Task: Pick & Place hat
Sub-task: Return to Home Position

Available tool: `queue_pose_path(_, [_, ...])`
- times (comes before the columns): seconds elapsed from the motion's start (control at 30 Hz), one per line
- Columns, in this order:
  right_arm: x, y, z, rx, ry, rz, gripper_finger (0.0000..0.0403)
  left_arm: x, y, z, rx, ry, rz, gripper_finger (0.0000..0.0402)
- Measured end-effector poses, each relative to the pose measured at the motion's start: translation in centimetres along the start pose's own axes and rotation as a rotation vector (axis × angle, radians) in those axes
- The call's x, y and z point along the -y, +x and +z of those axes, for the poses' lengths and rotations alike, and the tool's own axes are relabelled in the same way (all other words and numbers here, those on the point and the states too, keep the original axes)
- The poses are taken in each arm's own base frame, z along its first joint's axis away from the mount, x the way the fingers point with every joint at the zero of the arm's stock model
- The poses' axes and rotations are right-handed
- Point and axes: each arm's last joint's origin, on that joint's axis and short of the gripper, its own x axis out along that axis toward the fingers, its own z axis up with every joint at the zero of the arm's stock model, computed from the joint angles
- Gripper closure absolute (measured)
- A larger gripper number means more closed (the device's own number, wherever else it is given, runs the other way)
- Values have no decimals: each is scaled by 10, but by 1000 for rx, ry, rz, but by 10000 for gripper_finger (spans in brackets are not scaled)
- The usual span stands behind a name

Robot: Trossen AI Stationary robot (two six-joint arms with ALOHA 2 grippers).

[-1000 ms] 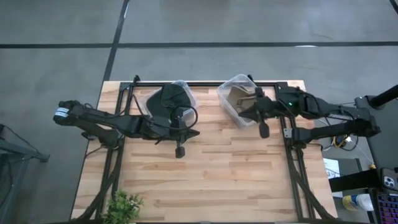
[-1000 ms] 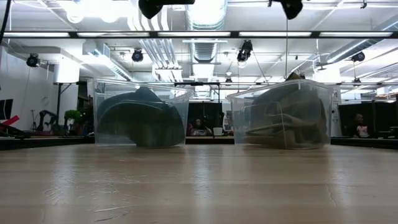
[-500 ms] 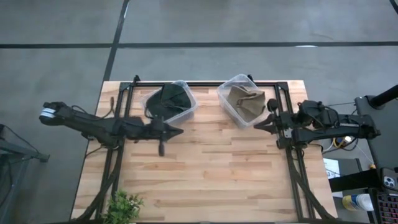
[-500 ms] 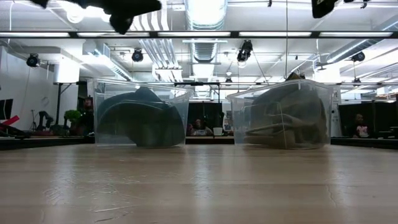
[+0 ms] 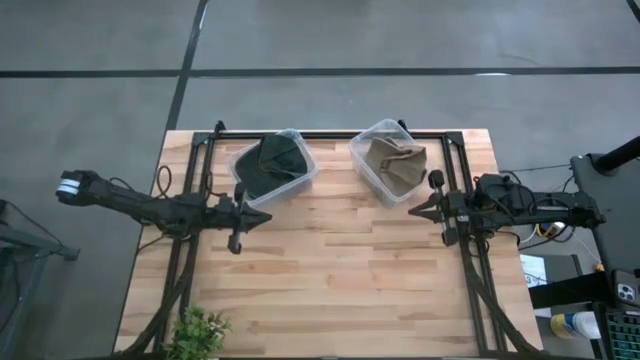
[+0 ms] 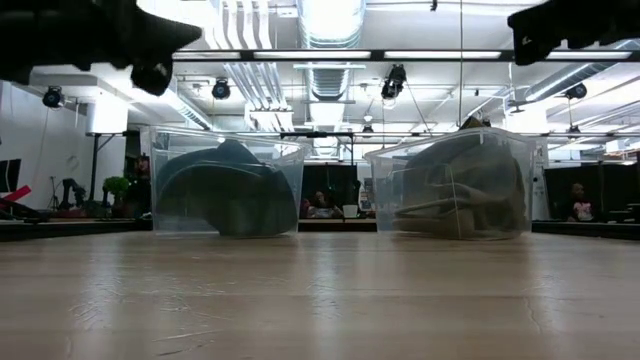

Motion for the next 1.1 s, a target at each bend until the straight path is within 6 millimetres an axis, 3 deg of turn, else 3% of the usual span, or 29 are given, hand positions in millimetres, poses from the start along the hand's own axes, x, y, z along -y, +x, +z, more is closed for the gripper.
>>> queue_pose_path(0.43, [-5,-8,-31,19,-18,-3,394,-6,-30,-6,-95,-29,6,401])
queue_pose_path(0.8, [-9,-7,-55,0,-1,10,394,-11,-42,-41,-82,-7,5,401])
queue_pose_path(1.1, [-11,1,-81,-35,17,14,394,-11,-43,-41,-85,16,4,402])
